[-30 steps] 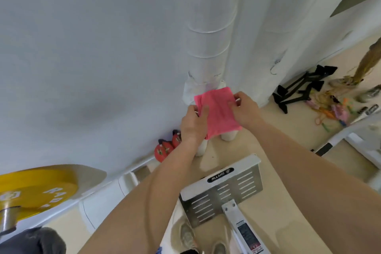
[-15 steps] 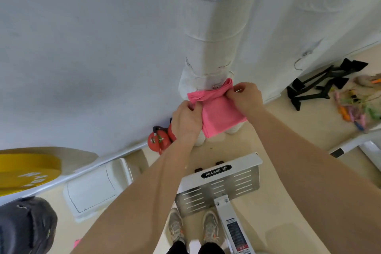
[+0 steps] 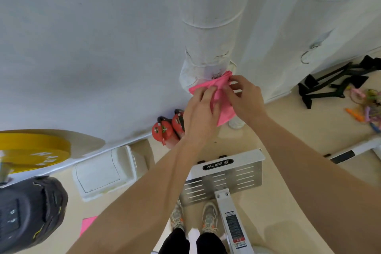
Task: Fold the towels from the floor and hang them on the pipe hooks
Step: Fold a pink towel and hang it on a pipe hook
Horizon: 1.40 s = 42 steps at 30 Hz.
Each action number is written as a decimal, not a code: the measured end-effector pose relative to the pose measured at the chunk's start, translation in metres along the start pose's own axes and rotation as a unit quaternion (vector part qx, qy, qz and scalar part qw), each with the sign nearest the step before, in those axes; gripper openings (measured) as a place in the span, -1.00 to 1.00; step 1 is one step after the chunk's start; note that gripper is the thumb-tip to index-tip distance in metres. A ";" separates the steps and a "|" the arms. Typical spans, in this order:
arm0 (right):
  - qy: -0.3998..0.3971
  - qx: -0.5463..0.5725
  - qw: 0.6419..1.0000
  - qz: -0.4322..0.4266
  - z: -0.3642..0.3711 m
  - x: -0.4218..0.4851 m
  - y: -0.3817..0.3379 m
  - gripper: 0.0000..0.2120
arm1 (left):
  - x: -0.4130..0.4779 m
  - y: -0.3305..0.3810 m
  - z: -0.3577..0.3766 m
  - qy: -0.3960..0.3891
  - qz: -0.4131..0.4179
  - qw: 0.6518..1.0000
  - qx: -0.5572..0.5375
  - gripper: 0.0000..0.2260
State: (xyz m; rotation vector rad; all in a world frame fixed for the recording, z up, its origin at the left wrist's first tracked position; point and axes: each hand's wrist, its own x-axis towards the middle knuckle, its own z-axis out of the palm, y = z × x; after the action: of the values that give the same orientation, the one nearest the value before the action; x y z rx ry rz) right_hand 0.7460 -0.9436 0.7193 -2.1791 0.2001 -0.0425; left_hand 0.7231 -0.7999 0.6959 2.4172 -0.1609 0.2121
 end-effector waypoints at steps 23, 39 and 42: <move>-0.036 -0.092 0.992 -0.078 0.022 -0.001 0.027 -0.68 | 0.013 -0.011 0.012 0.053 -0.070 0.990 -0.111 -0.85; -0.114 -0.060 0.990 -0.050 0.017 -0.018 0.037 -0.41 | -0.001 -0.021 -0.003 -0.103 0.007 0.994 -0.043 -0.55; -0.097 -0.044 0.993 -0.040 0.019 -0.016 0.033 -0.37 | 0.001 -0.023 -0.004 -0.109 0.014 0.994 -0.022 -0.54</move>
State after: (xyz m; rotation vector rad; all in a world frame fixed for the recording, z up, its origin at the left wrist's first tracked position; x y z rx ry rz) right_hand 0.7276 -0.9445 0.6820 -2.2617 0.0030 0.1352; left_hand 0.7276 -0.7802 0.6841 2.3909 -0.2949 -0.0426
